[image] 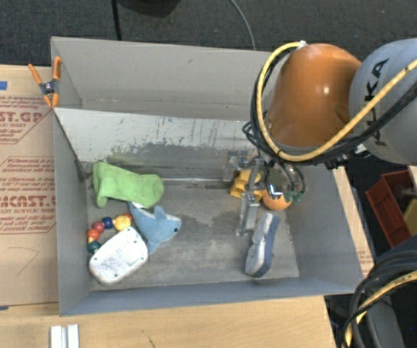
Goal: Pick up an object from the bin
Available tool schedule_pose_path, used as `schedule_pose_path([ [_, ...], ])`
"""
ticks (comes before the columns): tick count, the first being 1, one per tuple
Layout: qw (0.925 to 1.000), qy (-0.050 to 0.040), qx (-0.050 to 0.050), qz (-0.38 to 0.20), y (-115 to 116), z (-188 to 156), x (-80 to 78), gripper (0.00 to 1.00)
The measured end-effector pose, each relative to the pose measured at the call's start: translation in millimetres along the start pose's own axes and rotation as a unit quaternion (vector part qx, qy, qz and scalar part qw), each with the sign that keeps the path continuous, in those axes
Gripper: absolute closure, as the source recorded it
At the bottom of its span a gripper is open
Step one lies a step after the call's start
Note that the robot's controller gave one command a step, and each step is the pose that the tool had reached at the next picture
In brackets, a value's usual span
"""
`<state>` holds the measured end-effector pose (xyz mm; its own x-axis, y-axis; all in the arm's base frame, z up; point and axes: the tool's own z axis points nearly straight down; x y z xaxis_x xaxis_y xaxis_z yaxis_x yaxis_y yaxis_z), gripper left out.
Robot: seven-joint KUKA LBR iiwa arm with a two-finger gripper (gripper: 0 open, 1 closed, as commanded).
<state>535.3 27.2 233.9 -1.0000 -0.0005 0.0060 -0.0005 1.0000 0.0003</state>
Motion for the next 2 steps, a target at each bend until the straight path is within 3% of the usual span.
schedule_pose_path([
  [1,1.0000,-0.0041,0.000,0.000,0,-5,-1.4,0.00],
  [2,0.9995,-0.0060,0.000,-0.030,-32,56,-11.6,0.00],
])
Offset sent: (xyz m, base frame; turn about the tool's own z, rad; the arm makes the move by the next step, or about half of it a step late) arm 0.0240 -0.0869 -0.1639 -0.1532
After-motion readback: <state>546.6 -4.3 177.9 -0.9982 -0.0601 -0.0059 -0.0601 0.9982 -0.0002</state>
